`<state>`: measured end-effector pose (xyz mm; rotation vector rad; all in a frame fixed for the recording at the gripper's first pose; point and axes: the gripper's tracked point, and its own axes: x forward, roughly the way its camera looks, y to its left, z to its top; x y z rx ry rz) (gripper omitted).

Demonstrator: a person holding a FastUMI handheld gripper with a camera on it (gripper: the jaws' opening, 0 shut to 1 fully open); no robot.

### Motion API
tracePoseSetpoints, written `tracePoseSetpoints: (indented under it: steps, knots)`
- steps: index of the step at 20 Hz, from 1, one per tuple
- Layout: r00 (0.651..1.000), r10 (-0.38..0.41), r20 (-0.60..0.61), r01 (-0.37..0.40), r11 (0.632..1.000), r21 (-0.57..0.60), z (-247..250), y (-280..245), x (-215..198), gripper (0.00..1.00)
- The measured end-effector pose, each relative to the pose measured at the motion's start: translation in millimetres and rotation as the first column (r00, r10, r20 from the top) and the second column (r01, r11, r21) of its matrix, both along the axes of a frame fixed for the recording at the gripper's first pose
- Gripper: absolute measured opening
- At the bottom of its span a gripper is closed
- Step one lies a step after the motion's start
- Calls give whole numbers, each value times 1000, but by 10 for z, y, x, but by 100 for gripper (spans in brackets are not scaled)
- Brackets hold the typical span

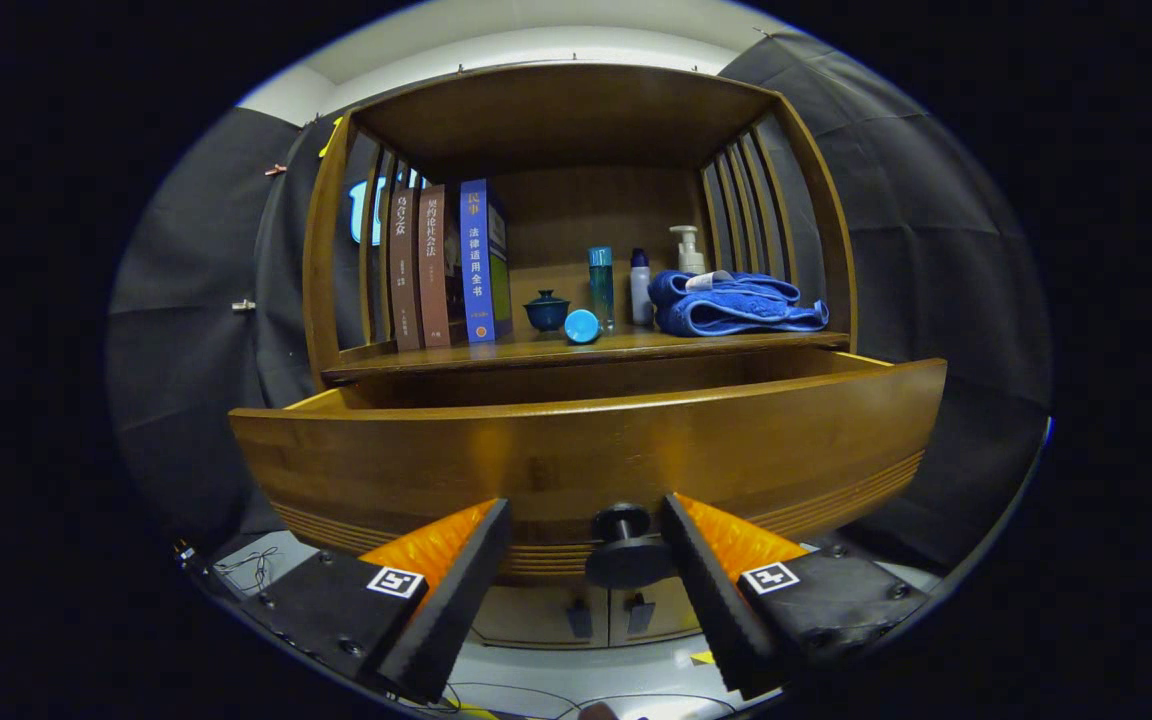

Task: Pull open the drawer, take out the items inside it, and place them on the countertop above the cabinet.

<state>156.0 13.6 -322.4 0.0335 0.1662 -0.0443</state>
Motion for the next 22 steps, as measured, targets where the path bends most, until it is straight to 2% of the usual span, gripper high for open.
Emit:
tracePoseSetpoints:
  steps: [18,22]
  knots:
    - [1000,-1,-7,1,1000,-8,-22,0,928,100]
    - [1000,2,1,-2,1000,-6,-5,0,988,100]
